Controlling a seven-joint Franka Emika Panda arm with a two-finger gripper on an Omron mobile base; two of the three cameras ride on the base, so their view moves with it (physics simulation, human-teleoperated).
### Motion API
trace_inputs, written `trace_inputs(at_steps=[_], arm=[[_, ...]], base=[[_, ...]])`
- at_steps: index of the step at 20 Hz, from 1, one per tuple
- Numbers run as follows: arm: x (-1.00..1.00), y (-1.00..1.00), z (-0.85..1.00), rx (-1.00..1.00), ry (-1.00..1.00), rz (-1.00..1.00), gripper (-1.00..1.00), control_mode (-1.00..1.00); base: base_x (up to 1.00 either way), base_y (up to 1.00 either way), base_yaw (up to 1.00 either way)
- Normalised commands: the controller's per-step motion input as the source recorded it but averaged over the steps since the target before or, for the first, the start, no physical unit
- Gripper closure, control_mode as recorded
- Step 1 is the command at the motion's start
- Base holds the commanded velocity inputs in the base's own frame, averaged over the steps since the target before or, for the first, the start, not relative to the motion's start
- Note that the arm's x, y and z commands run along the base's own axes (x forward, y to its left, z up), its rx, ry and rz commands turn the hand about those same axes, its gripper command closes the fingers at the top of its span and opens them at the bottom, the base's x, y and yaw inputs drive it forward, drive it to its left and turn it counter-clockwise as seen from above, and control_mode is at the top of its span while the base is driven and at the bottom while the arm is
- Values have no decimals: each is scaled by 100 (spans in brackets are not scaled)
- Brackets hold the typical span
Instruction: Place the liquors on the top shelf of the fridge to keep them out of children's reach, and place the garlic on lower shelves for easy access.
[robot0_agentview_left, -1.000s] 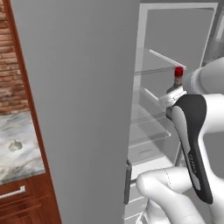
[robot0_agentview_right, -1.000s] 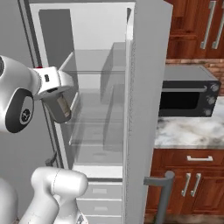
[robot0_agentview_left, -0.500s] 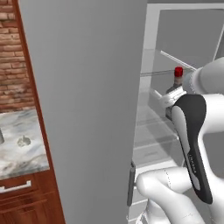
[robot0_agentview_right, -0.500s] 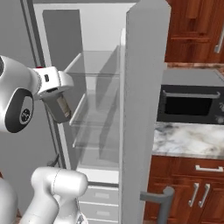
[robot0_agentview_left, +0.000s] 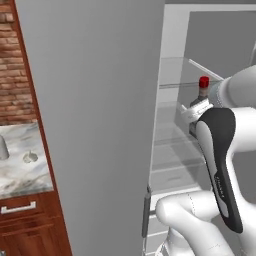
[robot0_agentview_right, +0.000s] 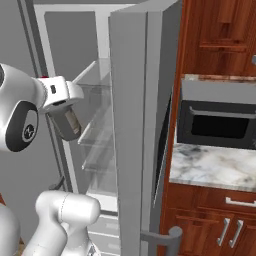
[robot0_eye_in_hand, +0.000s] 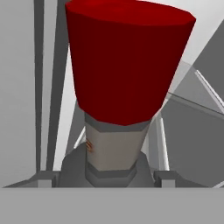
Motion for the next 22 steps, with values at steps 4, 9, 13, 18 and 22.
trace_inputs(at_steps=[4,9,13,18,22], arm=[[0,0,0,0,0,0,100,100],[0,0,0,0,0,0,100,100],[0,0,0,0,0,0,100,100],[8,-9,-2,0,-4,1,100,-100],[36,0,-1,0,-7,0,100,-100]], base=[[17,-37,16],[13,-30,13],[7,-31,12],[2,-10,3],[0,0,0]])
